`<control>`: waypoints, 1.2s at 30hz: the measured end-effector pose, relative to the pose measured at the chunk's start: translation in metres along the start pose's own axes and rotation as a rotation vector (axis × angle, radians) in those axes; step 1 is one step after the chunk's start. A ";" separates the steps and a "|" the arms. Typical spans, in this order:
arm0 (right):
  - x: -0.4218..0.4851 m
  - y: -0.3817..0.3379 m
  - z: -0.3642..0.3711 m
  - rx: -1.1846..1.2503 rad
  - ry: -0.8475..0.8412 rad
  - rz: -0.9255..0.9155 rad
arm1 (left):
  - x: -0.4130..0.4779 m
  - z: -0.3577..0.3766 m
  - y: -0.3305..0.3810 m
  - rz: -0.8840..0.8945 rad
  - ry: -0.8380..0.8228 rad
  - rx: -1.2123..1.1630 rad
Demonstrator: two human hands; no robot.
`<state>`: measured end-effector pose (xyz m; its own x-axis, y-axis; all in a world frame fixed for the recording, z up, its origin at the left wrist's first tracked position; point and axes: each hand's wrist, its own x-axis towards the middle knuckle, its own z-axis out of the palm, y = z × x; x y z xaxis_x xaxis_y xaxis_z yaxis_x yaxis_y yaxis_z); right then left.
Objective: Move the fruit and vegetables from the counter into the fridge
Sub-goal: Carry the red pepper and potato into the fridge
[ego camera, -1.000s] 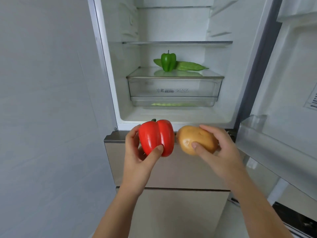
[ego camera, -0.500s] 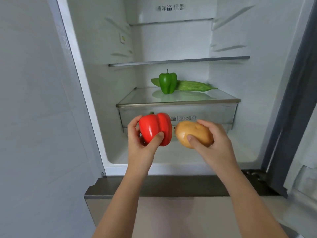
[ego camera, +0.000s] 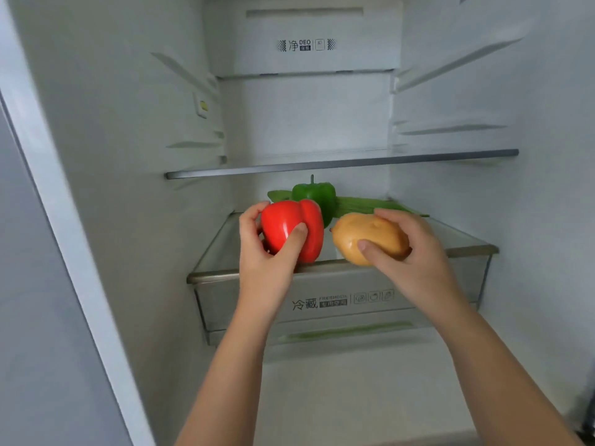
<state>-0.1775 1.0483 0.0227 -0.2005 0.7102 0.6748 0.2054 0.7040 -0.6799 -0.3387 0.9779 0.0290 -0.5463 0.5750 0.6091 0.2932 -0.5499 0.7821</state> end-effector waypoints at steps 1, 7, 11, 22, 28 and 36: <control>0.008 0.002 0.000 -0.012 -0.014 0.002 | 0.007 0.000 -0.001 0.006 -0.010 -0.003; 0.053 0.016 0.000 -0.079 -0.191 0.015 | 0.035 -0.006 -0.002 0.062 -0.127 0.116; 0.076 0.025 0.008 -0.087 -0.318 0.002 | 0.055 -0.010 -0.009 0.001 -0.198 0.187; 0.101 0.050 0.019 -0.004 -0.363 0.038 | 0.079 -0.014 -0.031 -0.089 -0.234 0.282; 0.101 0.053 0.020 -0.037 -0.369 0.035 | 0.080 -0.020 -0.034 -0.146 -0.232 0.151; 0.098 0.052 0.019 -0.061 -0.380 0.022 | 0.080 -0.017 -0.034 -0.159 -0.198 0.191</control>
<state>-0.2050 1.1541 0.0482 -0.5341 0.6831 0.4981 0.2678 0.6956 -0.6667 -0.4063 1.0325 0.0487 -0.4394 0.7615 0.4766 0.3684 -0.3311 0.8687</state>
